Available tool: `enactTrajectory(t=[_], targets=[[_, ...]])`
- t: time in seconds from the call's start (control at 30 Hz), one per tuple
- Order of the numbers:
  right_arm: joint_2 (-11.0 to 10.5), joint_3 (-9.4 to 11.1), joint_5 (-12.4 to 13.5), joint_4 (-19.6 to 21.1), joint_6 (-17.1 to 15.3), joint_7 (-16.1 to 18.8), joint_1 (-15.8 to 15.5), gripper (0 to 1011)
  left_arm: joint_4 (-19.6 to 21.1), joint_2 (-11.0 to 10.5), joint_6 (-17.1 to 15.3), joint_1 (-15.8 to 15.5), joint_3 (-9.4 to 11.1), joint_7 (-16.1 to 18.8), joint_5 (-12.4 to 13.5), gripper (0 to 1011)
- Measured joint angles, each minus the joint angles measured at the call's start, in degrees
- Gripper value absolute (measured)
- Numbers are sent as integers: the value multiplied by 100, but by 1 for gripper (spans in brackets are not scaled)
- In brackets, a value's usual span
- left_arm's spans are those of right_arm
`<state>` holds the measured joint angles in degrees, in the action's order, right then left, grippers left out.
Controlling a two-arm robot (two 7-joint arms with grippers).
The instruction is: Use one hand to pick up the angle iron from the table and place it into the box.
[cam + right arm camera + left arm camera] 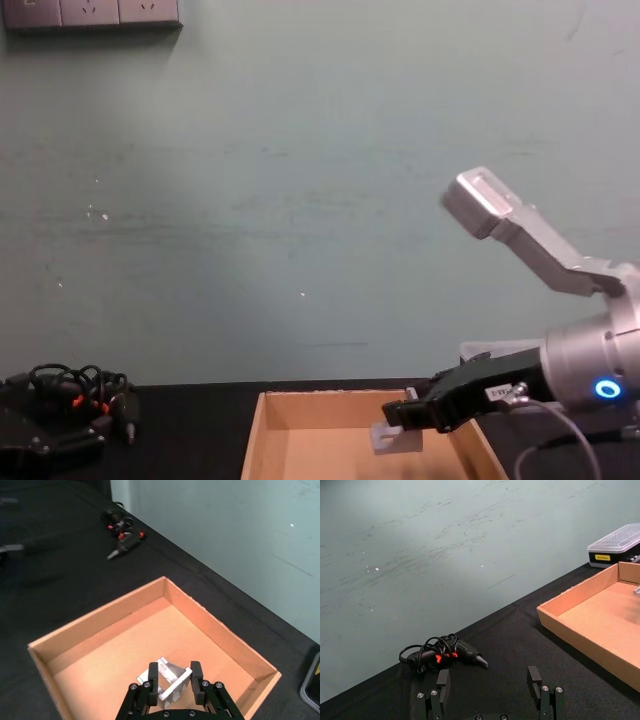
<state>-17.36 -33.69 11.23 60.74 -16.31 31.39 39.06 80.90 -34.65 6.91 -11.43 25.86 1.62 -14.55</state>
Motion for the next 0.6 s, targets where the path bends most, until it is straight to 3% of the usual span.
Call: enactTrajectory(t=[0.27, 0.6], targets=[[309, -39, -181, -632, 46, -75, 222, 392, 0, 0, 0, 0, 0, 0, 0, 1011], [474, -51, -373, -984, 67, -96, 340, 392, 0, 0, 0, 0, 0, 0, 0, 1011]])
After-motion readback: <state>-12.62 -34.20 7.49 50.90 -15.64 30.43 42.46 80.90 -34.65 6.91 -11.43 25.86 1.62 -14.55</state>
